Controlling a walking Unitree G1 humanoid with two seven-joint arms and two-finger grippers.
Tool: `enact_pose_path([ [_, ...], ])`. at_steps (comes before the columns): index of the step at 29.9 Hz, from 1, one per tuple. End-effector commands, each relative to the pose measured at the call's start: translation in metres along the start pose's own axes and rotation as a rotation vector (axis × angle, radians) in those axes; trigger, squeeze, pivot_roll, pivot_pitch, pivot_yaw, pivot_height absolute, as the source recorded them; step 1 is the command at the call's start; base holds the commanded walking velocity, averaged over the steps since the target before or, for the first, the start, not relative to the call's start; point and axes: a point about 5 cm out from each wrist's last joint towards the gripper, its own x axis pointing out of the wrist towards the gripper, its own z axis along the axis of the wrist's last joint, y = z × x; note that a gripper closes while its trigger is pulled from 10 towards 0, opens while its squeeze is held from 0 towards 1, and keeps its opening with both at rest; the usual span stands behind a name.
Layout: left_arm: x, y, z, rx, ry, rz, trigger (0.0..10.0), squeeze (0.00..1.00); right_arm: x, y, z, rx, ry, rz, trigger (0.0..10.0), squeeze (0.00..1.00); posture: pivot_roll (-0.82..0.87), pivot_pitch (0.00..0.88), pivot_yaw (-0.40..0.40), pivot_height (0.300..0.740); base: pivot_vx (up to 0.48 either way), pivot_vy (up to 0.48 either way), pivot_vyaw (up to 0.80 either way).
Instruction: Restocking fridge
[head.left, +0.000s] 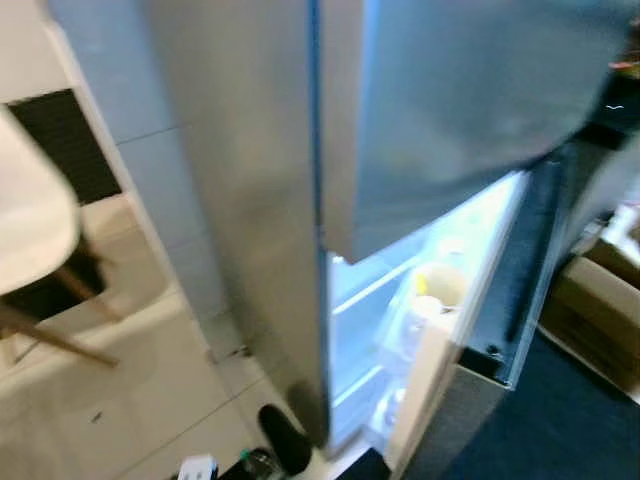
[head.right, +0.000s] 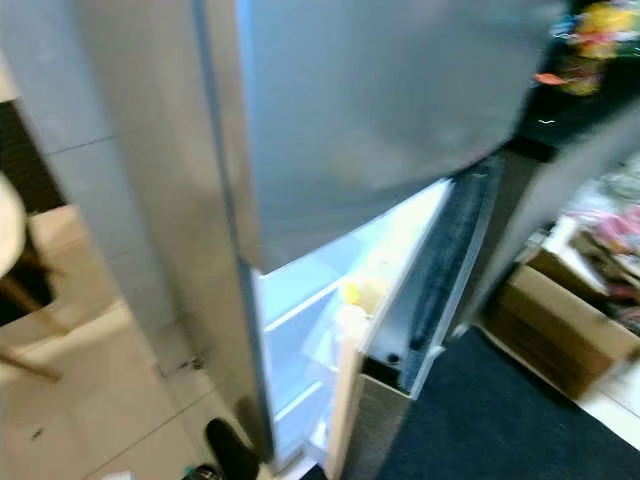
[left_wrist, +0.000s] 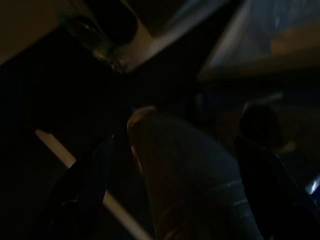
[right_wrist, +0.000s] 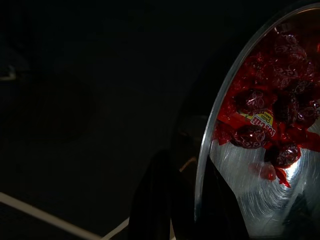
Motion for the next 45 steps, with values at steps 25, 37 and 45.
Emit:
enact_pose_path([
  [25,0.006,-0.007,0.003,0.061,0.021,0.021,10.0,0.00,0.000,0.003,0.004,0.005,0.004,0.012,10.0,0.00,-0.02,0.034,0.011,0.740,0.000,0.000,-0.73],
  [37,0.009,-0.013,0.000,0.059,0.035,0.016,10.0,0.00,-0.001,0.007,0.008,0.011,-0.023,0.037,10.0,0.00,-0.02,0.035,0.008,0.740,0.000,0.000,-0.61],
  [45,0.009,-0.015,-0.004,0.047,0.051,0.014,10.0,0.00,-0.001,0.010,0.009,0.007,-0.033,0.045,10.0,0.00,-0.02,0.033,0.009,0.740,-0.110,0.000,0.00],
])
